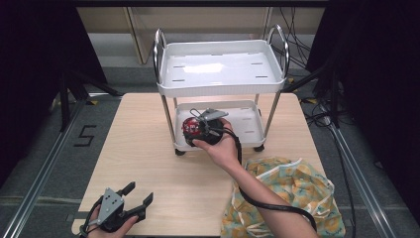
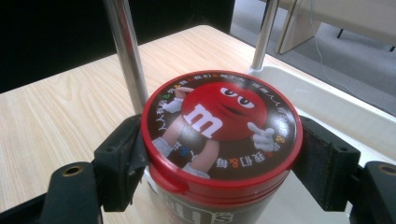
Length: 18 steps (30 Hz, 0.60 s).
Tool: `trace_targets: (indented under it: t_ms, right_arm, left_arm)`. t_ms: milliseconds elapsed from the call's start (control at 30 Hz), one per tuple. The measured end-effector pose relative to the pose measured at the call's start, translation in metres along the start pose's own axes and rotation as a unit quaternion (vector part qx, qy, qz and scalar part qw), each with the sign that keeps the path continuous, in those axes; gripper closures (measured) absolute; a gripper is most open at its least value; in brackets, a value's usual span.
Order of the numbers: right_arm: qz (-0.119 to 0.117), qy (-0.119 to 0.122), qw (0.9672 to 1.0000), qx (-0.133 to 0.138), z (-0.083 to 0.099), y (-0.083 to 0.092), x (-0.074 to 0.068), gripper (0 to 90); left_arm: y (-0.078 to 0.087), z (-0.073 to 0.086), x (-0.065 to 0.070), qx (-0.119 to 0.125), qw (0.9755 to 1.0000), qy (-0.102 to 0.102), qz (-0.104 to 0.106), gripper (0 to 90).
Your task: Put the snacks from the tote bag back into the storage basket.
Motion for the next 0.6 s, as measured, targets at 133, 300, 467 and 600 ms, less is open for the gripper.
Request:
trace_targets:
  t_ms: [133,300,467,600]
  right_arm:
    - [0.004,0.004,1.0000,0.001,0.000,-0.003,0.001,26.2]
    - [0.000,0.000,1.0000,-0.003,0.000,-0.007,0.000,26.2]
    - [0.006,0.002,1.0000,0.000,0.000,-0.011,0.001,26.2]
    - [0.008,0.000,1.0000,-0.001,0.001,-0.013,0.002,26.2]
  left_arm:
    - [0.000,0.000,0.000,0.001,1.0000,0.000,0.001,27.5]
    - [0.001,0.000,-0.001,-0.002,1.0000,-0.001,-0.002,27.5]
    - [0.000,0.001,-0.001,-0.003,1.0000,-0.002,-0.003,27.5]
    - [-0.001,0.000,0.000,0.000,1.0000,0.000,0.001,27.5]
Point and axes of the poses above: each handheld gripper's, and its own axes: y roughly backward along the jaws, z roughly out of its underside, x roughly to its right, the point moved 10 cm from there along -y, roughly forward along the jaws, and after that the axes turned 4 degrees about x, right-handed, at the moved point
